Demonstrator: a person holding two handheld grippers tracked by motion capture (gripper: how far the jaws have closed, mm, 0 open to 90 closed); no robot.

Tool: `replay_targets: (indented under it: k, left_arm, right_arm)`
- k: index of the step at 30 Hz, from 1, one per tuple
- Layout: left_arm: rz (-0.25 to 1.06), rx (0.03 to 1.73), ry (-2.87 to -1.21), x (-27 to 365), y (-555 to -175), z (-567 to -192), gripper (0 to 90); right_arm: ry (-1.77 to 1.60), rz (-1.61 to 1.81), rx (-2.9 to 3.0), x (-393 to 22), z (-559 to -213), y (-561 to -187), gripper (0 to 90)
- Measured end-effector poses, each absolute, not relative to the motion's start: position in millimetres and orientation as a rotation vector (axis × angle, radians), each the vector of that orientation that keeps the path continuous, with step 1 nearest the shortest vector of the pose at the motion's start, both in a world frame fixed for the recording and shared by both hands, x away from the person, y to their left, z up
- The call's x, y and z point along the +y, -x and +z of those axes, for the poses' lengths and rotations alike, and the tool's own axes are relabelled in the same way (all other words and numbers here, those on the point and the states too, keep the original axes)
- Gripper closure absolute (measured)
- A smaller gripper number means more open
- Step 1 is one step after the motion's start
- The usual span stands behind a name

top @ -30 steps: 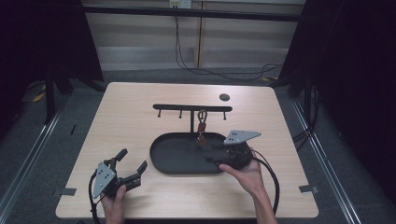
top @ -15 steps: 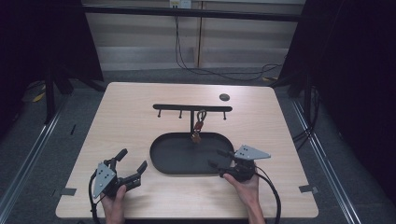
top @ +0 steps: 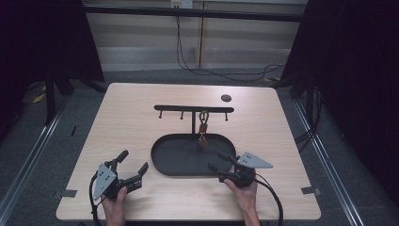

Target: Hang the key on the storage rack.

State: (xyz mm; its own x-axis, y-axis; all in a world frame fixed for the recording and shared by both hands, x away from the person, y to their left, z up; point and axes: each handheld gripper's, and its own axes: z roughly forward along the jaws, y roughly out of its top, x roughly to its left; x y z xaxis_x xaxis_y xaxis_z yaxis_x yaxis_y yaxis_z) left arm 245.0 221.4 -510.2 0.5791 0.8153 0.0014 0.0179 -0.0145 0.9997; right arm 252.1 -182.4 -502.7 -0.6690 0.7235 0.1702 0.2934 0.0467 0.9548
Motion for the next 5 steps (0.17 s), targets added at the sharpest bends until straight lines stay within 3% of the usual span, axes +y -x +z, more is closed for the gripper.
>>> replay_targets:
  k: [5]
  left_arm:
    - [0.736,0.755,-1.452,220.8,-245.0,-510.4,16.4]
  right_arm:
    - [-1.002,1.597,2.004,-175.7,-505.3,-250.9,32.3]
